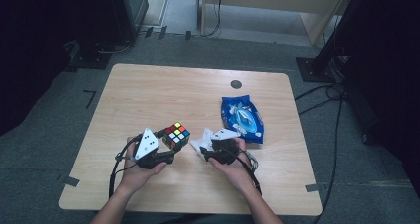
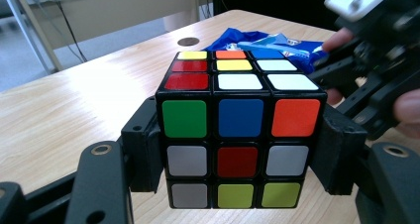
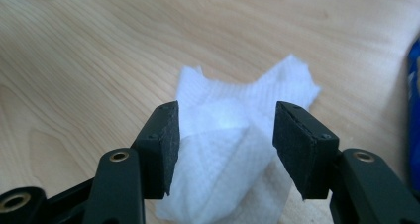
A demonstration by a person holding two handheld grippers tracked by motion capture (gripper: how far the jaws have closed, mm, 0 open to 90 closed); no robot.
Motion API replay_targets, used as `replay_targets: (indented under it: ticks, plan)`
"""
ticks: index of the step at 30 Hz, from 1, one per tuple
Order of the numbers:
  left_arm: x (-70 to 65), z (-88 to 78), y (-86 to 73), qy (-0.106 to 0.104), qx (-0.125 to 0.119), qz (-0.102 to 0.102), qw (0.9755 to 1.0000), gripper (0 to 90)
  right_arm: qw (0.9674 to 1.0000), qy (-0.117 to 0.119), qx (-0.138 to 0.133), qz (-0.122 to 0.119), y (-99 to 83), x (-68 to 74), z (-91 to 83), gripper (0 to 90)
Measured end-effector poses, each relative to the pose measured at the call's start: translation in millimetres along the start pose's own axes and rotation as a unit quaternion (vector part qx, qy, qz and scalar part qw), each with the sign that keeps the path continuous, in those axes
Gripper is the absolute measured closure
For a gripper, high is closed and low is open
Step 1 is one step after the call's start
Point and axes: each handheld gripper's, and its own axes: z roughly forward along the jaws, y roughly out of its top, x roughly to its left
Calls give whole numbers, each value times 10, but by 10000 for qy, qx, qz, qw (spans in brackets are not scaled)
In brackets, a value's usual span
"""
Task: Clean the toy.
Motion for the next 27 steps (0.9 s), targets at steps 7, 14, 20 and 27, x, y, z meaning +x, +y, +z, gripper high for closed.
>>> replay_targets:
  ticks: [7, 14, 20, 27]
  plan:
    - [-13, 9, 2, -31, 12, 3, 10000, 342, 9998, -22, 173, 36, -69, -48, 89, 451]
    - [-22, 19, -4, -42, 40, 8, 10000, 342, 9999, -140, 92, -22, -103, -23, 112, 448]
    - [-34, 17, 0, -54, 35, 17, 10000, 342, 9997, -209, 83, -23, -104, -33, 103, 601]
    - [-37, 31, -10, -76, 59, 17, 10000, 342, 9997, 24, 103, 216, -100, -97, 53, 861]
